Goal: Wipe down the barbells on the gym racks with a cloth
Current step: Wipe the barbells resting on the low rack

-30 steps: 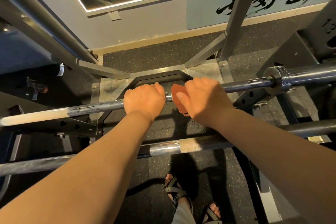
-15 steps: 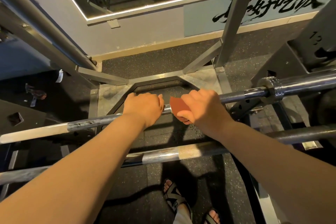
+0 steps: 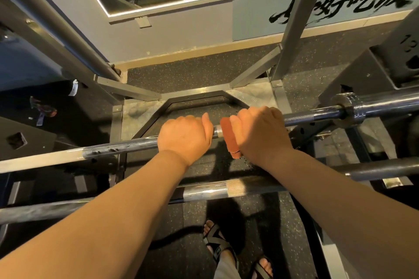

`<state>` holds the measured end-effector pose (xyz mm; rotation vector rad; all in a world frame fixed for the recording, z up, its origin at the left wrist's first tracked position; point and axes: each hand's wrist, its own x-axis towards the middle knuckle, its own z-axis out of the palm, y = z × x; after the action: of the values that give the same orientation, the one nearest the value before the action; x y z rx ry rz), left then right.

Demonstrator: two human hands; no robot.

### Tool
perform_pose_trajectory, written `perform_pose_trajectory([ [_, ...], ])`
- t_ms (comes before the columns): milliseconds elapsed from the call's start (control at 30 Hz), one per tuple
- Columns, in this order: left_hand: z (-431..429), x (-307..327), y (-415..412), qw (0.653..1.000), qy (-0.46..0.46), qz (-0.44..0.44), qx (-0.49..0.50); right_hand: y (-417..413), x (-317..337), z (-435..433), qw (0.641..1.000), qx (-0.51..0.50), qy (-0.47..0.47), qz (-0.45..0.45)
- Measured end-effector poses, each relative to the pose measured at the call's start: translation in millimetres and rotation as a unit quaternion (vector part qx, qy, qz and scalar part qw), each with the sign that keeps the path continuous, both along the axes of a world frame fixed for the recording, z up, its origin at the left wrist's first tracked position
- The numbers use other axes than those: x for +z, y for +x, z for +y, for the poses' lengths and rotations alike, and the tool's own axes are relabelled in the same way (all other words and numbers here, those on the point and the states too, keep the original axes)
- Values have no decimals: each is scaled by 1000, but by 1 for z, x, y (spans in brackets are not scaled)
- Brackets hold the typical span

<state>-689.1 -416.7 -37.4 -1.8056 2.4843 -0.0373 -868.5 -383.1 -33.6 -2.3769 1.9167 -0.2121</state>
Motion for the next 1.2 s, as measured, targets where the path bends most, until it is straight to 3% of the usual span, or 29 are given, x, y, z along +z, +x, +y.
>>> perform_pose_trajectory([
  [100,-5,-10,4,995,-94,6,-18,-11,3,2,998,-4,47,-44],
  [200,-13,-16,5,988,-146,18,-37,-37,7,2,993,15,115,-31],
  [367,-12,-16,1,992,-119,32,-19,-14,-2,-1,995,-72,61,-20],
  [500,-13,-10,1,994,-78,74,29,-3,-7,0,999,41,-16,-25],
  [567,-14,-8,3,991,-51,117,50,-22,-4,-7,995,85,13,-58],
  [633,-15,-4,3,988,-39,139,56,-52,-4,-6,993,35,51,-97],
  [733,-18,-1,-2,992,-12,100,80,-83,-2,-1,983,-102,15,-154],
  [833,-16,-2,-7,996,-16,49,79,-64,-2,-5,984,-153,5,-91],
  [967,-16,-6,-8,997,-25,29,74,0,6,-5,997,-51,-11,-52],
  [1033,-14,-6,-9,996,-33,22,76,22,1,-2,997,-62,-27,-40],
  [1100,-14,-7,-9,996,-36,15,79,22,-2,-4,995,-59,-29,-77],
  [1200,-11,-7,-7,996,-35,12,79,-9,-6,-5,995,57,-36,-73],
])
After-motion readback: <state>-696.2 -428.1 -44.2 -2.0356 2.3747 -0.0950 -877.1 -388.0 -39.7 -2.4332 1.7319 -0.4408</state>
